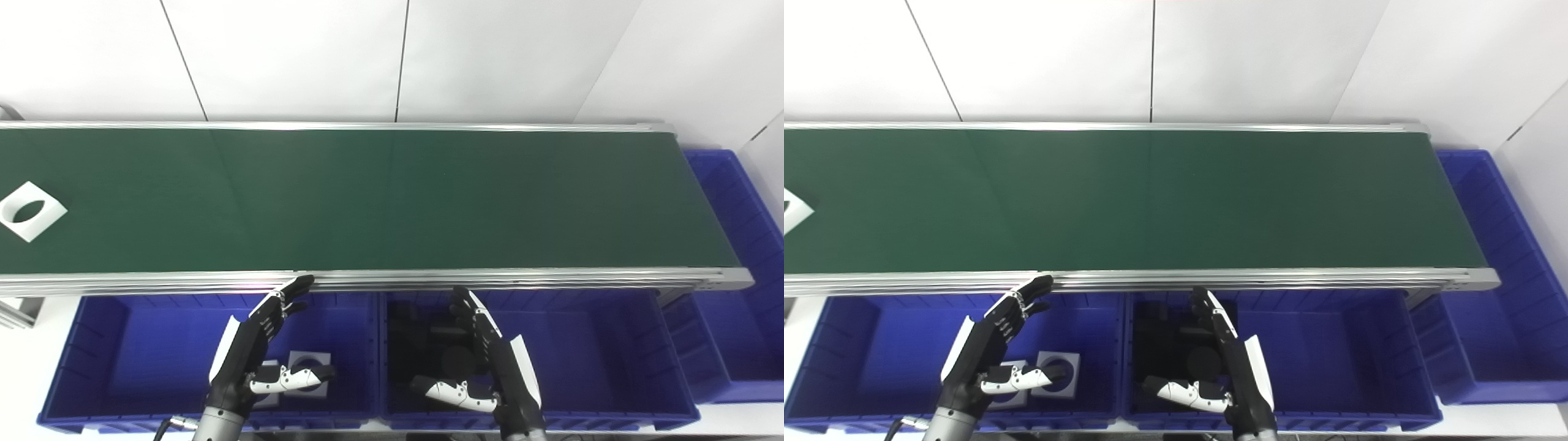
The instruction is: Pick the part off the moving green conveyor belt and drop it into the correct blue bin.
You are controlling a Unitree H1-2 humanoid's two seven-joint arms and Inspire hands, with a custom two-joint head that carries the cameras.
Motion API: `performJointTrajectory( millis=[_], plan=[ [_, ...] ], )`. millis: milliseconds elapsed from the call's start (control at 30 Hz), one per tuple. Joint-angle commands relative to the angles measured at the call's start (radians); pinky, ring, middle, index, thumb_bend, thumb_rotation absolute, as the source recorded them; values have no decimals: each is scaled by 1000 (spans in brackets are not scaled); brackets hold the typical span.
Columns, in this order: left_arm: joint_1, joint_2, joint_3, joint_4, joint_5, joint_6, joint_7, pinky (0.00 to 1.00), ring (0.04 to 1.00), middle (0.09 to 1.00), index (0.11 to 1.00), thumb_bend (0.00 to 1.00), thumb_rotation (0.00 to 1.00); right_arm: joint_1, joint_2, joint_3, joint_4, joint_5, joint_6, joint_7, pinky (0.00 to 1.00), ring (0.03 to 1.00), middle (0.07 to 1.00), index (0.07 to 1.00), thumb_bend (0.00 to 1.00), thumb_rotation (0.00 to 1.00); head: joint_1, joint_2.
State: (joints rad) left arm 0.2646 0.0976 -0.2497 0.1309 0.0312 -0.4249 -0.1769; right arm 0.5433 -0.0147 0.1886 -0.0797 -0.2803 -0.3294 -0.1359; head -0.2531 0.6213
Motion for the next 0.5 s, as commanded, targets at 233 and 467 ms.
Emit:
performJointTrajectory(
  millis=[233, 467],
  plan=[
    [-11, 7, -12, -19, 13, -45, 6, 812, 876, 881, 830, 894, 221, 5, 3, -3, -17, -1, -57, -6, 843, 872, 887, 920, 842, 252, 13, -6],
    [-7, -2, -21, -18, 15, -45, 11, 807, 873, 873, 816, 906, 213, 9, -15, -8, -14, 13, -62, 3, 828, 885, 901, 932, 834, 275, 102, -25]
  ],
)
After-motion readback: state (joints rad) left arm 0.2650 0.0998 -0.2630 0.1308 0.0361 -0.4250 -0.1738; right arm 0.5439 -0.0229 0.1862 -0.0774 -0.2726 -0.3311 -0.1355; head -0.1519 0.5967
